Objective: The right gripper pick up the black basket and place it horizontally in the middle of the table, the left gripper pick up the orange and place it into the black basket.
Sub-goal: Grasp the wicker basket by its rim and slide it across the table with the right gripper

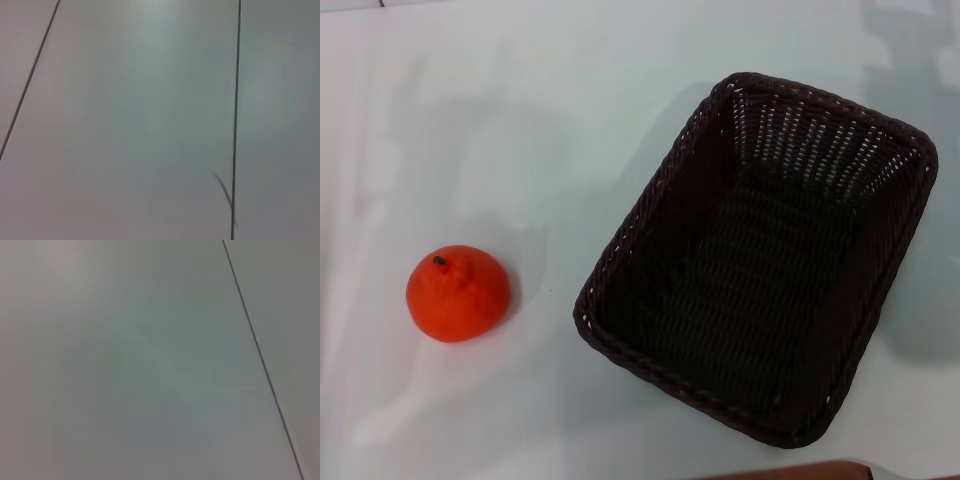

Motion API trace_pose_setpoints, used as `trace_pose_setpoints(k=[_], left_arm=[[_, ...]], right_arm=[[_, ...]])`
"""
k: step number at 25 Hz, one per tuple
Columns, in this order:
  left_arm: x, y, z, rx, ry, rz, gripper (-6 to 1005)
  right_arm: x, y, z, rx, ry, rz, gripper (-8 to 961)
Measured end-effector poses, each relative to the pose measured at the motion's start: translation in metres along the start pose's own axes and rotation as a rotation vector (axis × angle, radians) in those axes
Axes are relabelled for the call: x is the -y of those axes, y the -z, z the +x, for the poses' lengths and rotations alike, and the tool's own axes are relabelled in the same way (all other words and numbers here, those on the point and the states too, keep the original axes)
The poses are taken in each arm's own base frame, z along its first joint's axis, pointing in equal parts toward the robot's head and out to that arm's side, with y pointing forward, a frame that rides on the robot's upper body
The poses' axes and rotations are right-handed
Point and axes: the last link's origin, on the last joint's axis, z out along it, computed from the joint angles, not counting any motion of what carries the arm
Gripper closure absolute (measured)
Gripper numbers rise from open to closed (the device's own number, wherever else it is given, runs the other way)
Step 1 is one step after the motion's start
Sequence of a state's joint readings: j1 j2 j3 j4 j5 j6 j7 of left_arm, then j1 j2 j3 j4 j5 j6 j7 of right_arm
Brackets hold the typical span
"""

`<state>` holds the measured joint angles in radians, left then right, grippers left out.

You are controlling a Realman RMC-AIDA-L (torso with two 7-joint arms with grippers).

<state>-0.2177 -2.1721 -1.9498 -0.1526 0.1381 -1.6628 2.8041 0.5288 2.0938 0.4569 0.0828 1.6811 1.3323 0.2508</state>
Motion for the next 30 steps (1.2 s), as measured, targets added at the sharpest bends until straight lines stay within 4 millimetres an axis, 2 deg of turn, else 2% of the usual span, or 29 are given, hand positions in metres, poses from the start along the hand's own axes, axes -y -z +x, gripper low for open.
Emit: trace_pose_setpoints(k=[15, 22, 25, 30], left_arm=[[0.001, 0.002, 0.0, 0.001, -0.002, 0.007, 60], [0.001, 0.003, 0.001, -0.005, -0.002, 0.006, 60], [0.001, 0.003, 0.002, -0.007, -0.002, 0.006, 61], [0.001, 0.003, 0.002, -0.007, 0.001, 0.006, 61]], right_arm=[[0.0, 0.0, 0.0, 0.002, -0.004, -0.004, 25], [0.002, -0.001, -0.002, 0.017, 0.002, 0.026, 25], [0.005, -0.003, -0.002, 0.047, -0.042, 0.115, 26], [0.006, -0.018, 0.01, 0.214, -0.184, 0.436, 29]])
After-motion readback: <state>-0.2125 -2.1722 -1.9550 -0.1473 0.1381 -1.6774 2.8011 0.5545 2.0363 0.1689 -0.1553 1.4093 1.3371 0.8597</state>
